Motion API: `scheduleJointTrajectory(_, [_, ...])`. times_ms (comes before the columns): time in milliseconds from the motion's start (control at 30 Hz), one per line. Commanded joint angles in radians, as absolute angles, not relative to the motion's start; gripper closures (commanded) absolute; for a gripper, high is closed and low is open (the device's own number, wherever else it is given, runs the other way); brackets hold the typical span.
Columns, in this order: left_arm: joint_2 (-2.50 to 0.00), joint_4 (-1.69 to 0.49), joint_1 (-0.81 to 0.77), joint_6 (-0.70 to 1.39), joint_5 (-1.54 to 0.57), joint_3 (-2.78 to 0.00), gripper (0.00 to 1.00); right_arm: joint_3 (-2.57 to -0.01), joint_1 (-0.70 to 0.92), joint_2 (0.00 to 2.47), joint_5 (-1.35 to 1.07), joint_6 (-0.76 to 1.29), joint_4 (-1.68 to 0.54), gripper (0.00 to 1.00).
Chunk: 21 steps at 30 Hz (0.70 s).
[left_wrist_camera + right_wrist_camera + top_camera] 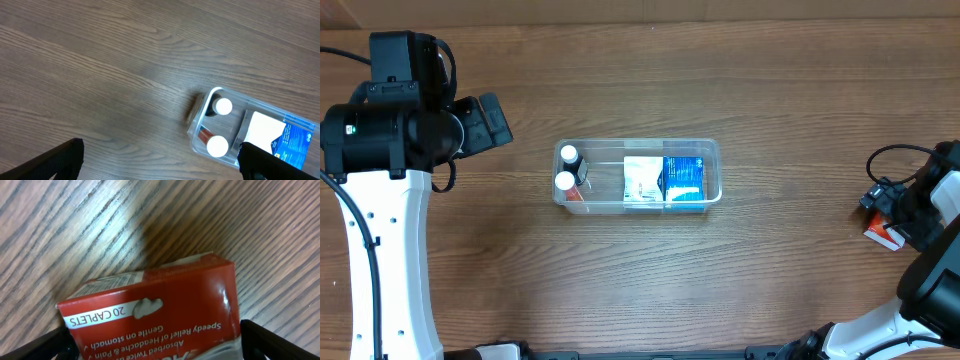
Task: Pack container
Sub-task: 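Close right gripper on the red Panadol box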
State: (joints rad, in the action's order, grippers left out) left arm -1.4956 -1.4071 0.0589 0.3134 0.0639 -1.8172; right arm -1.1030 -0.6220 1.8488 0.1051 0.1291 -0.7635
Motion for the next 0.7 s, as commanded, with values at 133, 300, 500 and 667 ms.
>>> scheduleJointTrajectory(133, [-1.504,-1.411,0.060,0.299,0.062,-1.808,0.00,-1.099,-0.624,1.860,0.050,0.122,-0.752,0.06])
scheduleJointTrajectory(300, [-1.504,-1.411,0.060,0.299,0.062,-1.808,0.00,-1.099,-0.624,1.860,0.042,0.123,-0.752,0.14])
scheduleJointTrajectory(500, [-1.504,-1.411,0.060,0.299,0.062,-1.808,0.00,-1.099,-0.624,1.860,0.022,0.123,-0.749,0.22])
scheduleJointTrajectory(667, [-1.504,-1.411,0.060,0.299,0.062,-1.808,0.00,-1.099,-0.624,1.860,0.020,0.123,-0.750,0.35])
